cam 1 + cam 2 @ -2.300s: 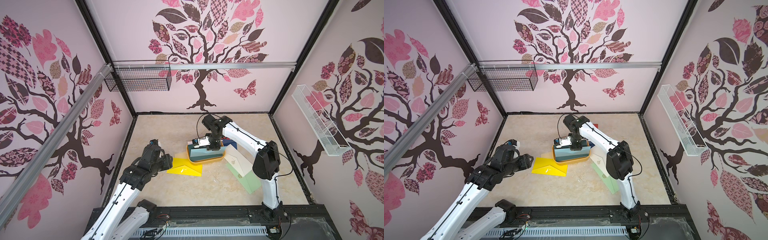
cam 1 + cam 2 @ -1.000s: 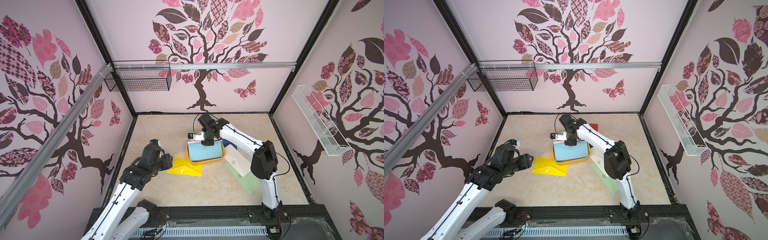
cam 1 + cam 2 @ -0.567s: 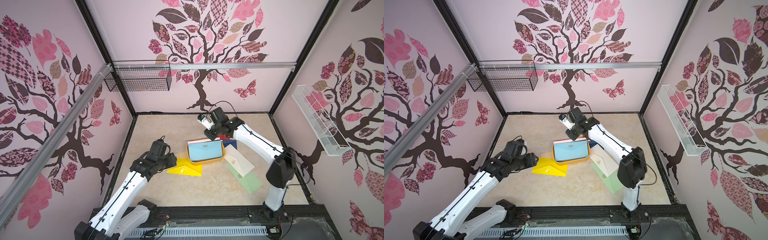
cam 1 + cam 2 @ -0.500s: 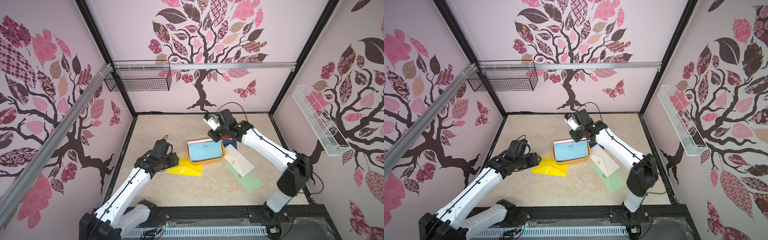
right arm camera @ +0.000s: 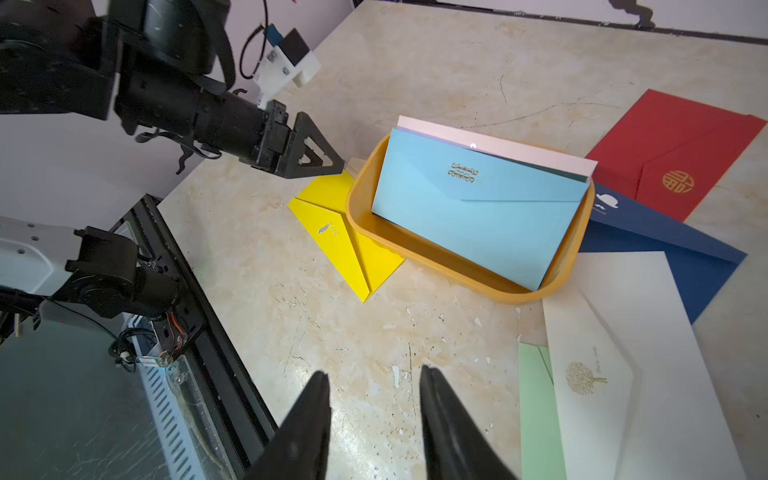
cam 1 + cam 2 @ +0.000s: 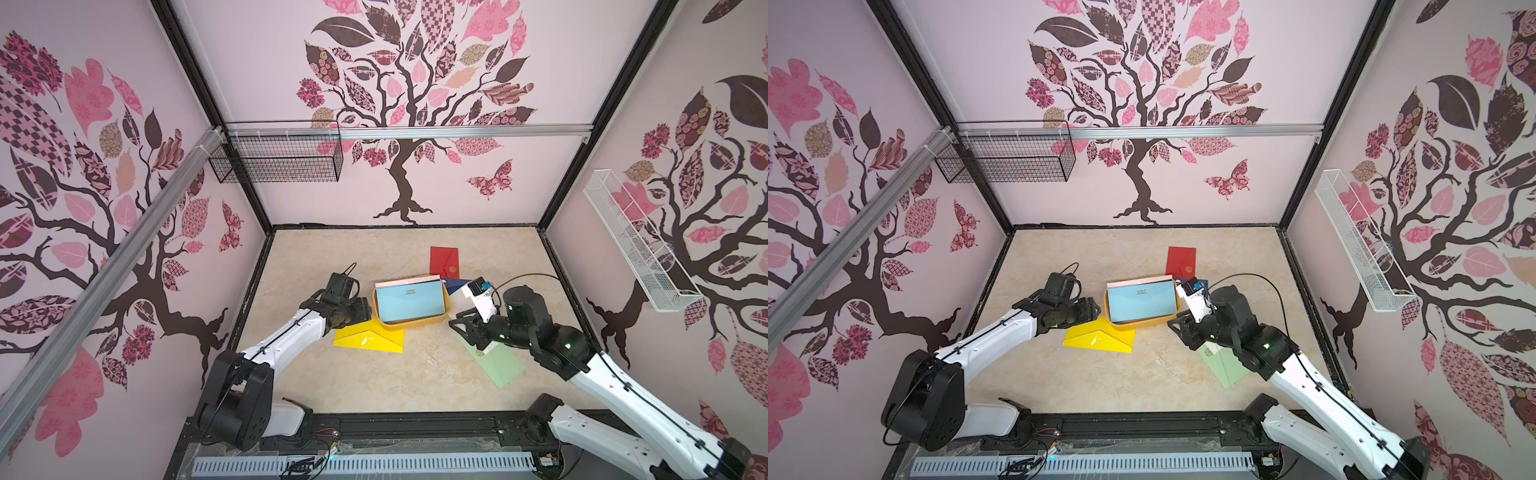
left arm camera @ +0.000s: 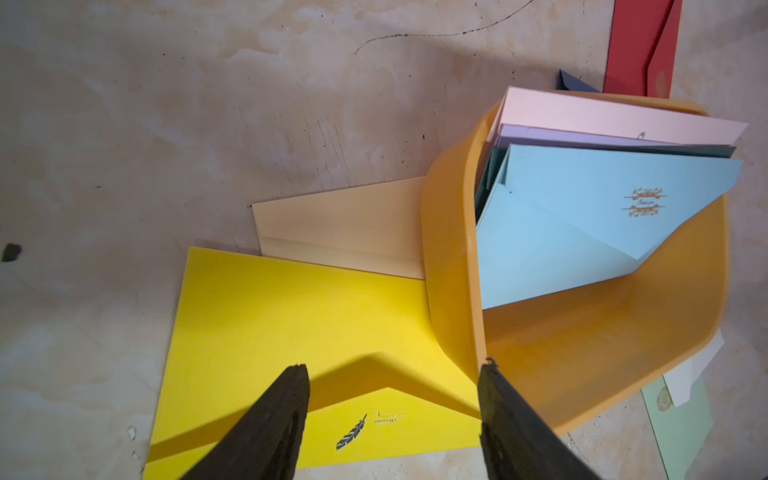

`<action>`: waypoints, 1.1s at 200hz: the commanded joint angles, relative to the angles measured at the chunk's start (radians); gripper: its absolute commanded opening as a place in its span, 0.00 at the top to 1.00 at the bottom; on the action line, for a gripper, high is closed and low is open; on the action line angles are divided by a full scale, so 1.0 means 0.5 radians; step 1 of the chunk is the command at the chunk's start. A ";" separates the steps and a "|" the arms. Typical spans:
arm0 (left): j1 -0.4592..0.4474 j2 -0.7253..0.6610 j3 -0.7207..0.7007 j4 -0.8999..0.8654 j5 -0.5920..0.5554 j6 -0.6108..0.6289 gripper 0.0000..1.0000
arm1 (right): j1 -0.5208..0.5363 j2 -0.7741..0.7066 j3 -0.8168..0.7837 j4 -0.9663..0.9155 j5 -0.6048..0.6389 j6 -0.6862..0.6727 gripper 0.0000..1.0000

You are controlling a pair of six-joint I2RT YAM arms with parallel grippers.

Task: Put the sealed envelopes into the storage box
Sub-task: Pick up the envelope from the center of the board.

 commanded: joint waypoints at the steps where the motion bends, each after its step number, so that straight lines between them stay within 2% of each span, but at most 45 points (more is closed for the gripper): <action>1: 0.078 0.051 -0.072 0.195 0.148 -0.003 0.31 | 0.000 -0.114 -0.005 -0.058 -0.021 0.050 0.60; 38: 0.095 0.189 -0.103 0.223 0.271 -0.037 0.32 | 0.002 -0.147 -0.004 -0.090 -0.020 0.025 0.60; 96: 0.095 0.228 -0.256 0.326 0.385 -0.118 0.32 | 0.003 -0.147 0.034 -0.119 0.000 -0.030 0.59; 167: 0.095 0.066 -0.421 0.204 0.427 -0.230 0.36 | 0.000 -0.168 -0.008 -0.116 0.002 -0.005 0.58; 197: 0.095 -0.113 -0.550 0.168 0.452 -0.321 0.37 | 0.002 -0.174 -0.064 -0.091 -0.009 0.026 0.58; 220: 0.085 -0.253 -0.650 0.191 0.555 -0.395 0.37 | 0.000 -0.181 -0.115 -0.061 -0.031 0.064 0.58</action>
